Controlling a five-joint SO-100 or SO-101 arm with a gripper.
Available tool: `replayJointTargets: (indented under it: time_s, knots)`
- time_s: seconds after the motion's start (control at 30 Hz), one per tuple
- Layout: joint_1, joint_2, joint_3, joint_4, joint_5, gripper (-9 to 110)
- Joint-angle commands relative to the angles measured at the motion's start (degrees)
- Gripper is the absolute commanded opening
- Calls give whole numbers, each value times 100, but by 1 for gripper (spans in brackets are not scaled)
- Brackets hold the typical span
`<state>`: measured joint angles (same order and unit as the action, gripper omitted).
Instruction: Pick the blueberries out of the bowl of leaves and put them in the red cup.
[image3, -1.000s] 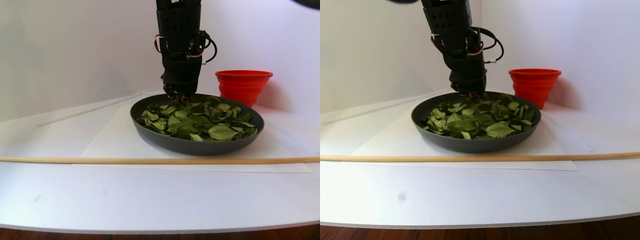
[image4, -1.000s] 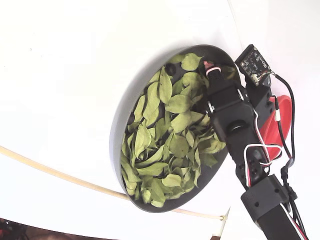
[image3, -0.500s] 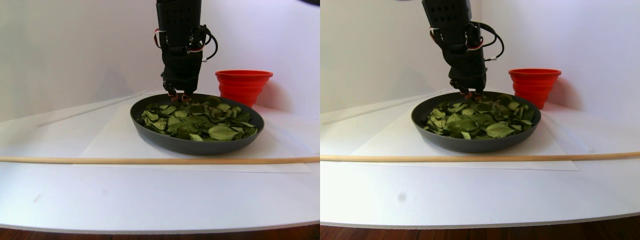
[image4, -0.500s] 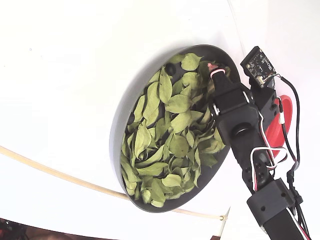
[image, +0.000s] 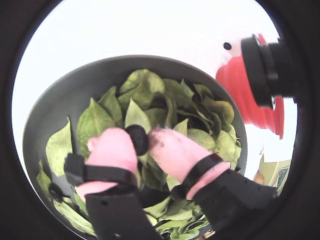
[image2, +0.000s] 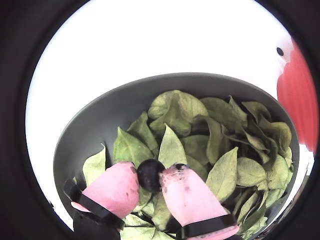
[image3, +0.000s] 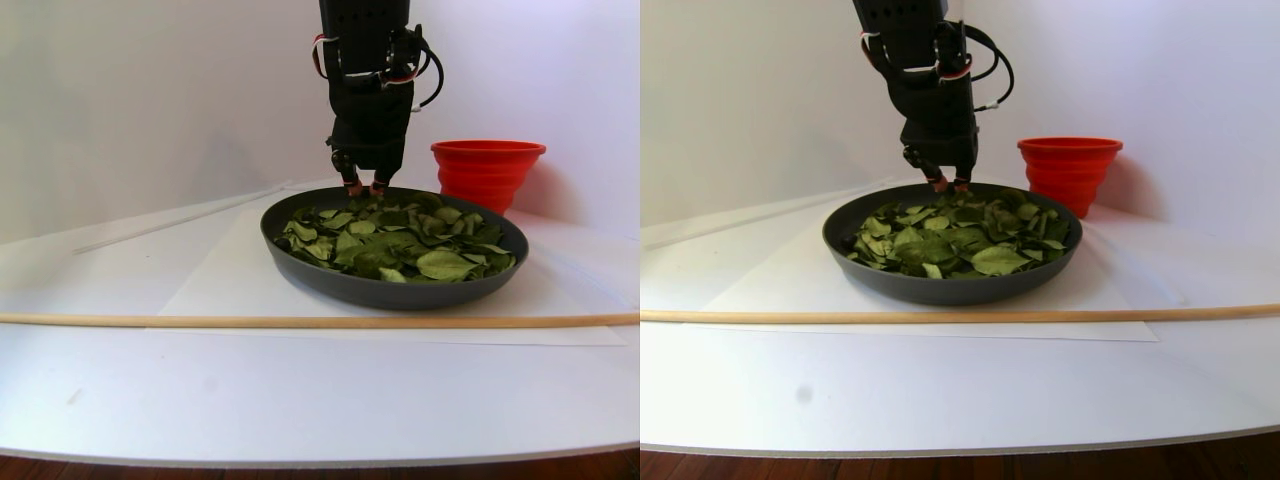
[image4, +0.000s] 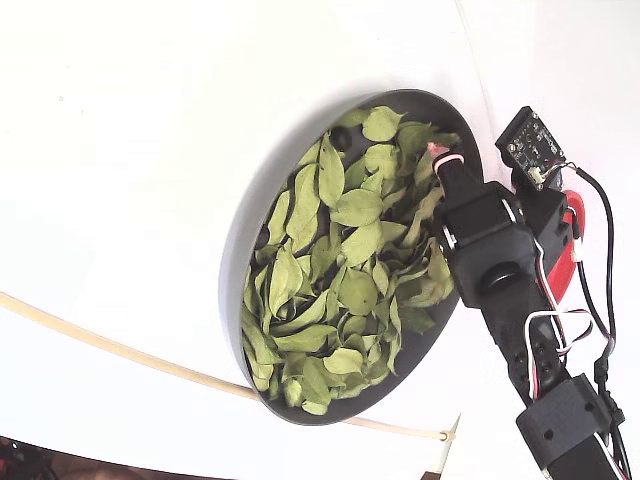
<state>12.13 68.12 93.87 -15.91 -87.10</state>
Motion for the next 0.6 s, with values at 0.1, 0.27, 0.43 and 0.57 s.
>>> replayJointTargets:
  time_s: [0.1,0.27,0.43,0.57]
  knots:
    - [185,1213,132,97,-123,8]
    - [220,1450,369,141,-158,8]
    - [264,1644,536,176,-193,8]
    - [325,1793,642,237,-202,8]
